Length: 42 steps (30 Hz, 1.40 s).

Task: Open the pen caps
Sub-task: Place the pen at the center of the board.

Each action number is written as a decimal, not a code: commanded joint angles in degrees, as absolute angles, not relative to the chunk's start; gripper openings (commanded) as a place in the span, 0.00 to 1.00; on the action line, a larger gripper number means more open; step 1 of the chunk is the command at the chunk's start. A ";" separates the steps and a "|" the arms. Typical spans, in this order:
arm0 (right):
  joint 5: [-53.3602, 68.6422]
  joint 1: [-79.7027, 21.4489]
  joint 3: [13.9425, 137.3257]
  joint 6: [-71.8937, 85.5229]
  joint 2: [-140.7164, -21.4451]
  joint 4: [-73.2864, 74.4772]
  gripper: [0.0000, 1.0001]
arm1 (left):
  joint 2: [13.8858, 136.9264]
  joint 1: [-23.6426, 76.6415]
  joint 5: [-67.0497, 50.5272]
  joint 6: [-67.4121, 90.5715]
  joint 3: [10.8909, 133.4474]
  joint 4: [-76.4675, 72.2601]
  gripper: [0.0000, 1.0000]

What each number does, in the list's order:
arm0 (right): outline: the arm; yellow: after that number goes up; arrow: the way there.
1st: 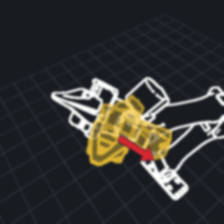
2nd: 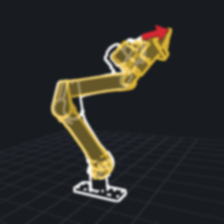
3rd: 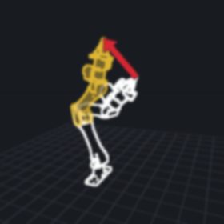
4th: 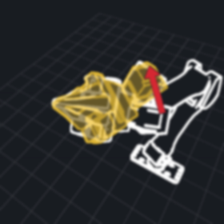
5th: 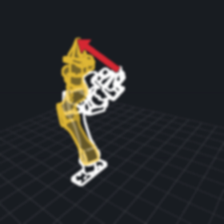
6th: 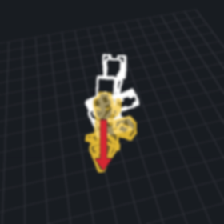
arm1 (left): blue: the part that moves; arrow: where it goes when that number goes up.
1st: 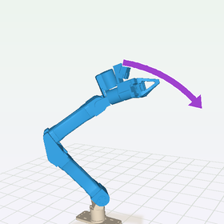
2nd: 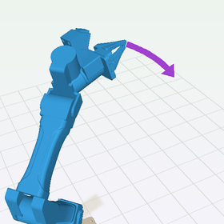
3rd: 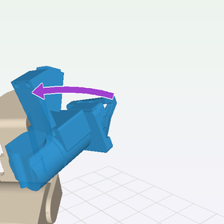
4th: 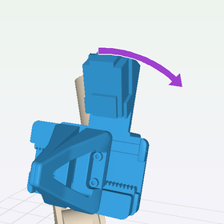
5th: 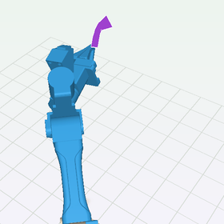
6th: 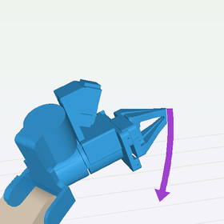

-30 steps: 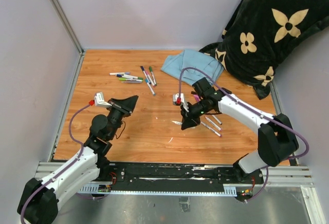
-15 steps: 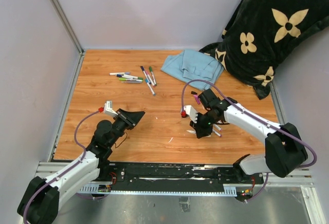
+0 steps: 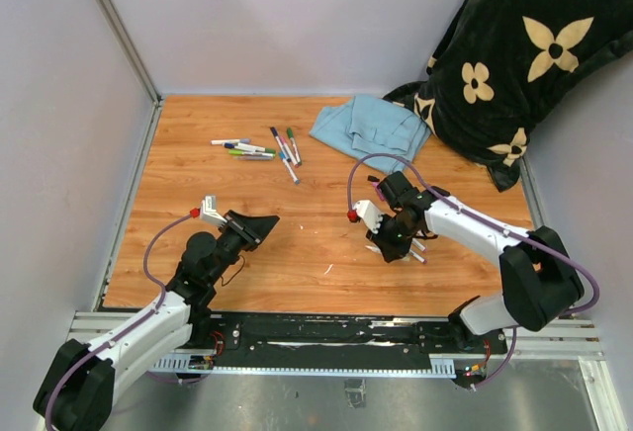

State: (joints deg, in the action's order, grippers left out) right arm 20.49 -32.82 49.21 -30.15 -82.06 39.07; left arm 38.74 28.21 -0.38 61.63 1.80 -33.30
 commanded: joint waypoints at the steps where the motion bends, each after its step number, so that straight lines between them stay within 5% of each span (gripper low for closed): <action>1: 17.44 -32.16 49.69 -26.55 -82.92 38.01 0.05 | 38.59 27.81 -0.98 61.70 0.85 -35.60 0.01; 18: 8.05 -30.85 52.03 -19.81 -91.46 37.70 0.07 | 37.44 27.77 -0.80 62.33 0.18 -34.98 0.01; 31: 10.72 -30.32 53.17 -20.60 -93.84 40.20 0.24 | 39.07 27.69 -1.74 62.94 0.09 -36.27 0.00; 42: 11.00 -30.32 53.53 -21.15 -93.14 40.55 0.29 | 40.42 27.77 -2.49 63.57 0.09 -37.20 0.00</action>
